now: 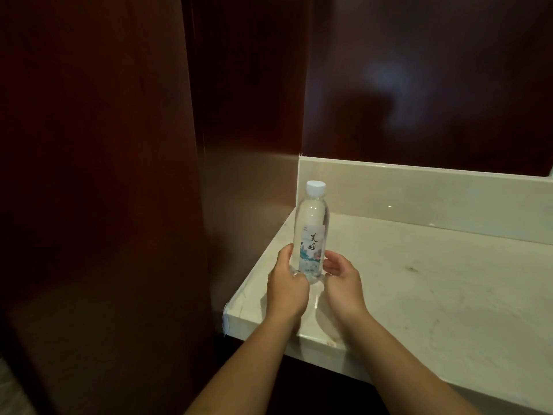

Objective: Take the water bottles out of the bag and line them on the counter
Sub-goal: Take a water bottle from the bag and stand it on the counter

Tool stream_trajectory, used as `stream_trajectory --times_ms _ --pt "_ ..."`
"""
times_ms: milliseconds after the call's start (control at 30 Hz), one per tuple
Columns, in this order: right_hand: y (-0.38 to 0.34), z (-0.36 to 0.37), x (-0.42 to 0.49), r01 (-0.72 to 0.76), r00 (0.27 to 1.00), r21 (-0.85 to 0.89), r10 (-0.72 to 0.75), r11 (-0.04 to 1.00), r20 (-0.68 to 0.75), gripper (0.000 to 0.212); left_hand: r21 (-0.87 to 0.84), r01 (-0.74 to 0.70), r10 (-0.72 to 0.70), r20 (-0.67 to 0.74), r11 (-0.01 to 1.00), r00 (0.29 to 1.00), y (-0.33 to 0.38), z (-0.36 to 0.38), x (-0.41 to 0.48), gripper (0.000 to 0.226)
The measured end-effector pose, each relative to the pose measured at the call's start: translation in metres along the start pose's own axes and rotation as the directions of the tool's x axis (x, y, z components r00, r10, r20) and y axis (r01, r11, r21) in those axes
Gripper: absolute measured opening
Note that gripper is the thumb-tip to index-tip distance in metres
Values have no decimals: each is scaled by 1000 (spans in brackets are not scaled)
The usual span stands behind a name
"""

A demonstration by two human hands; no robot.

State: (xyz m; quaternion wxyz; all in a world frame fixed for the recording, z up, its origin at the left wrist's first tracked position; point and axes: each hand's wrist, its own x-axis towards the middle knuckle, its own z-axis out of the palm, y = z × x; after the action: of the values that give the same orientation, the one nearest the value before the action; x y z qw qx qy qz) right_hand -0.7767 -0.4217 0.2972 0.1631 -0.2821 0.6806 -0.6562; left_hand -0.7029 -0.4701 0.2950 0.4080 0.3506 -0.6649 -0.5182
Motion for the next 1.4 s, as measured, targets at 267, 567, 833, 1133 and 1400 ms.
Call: stream_trajectory --times_ms 267,567,833,1133,1400 --pt "7 3 3 -30 999 69 29 997 18 47 -19 5 -5 9 1000 1000 -11 1 11 60" --pt "12 3 6 -50 999 85 48 995 23 48 -21 -28 28 -14 999 1000 -12 2 8 55" --pt "6 0 3 -42 996 -5 42 999 82 52 58 -45 45 -4 997 999 -7 -2 3 59" --pt "-19 -47 -28 163 986 -799 -62 579 156 41 730 -319 317 147 605 937 9 -50 -27 45" --pt "-55 -84 -82 334 939 -900 -16 280 344 36 934 -294 256 239 205 937 65 -54 -88 35"
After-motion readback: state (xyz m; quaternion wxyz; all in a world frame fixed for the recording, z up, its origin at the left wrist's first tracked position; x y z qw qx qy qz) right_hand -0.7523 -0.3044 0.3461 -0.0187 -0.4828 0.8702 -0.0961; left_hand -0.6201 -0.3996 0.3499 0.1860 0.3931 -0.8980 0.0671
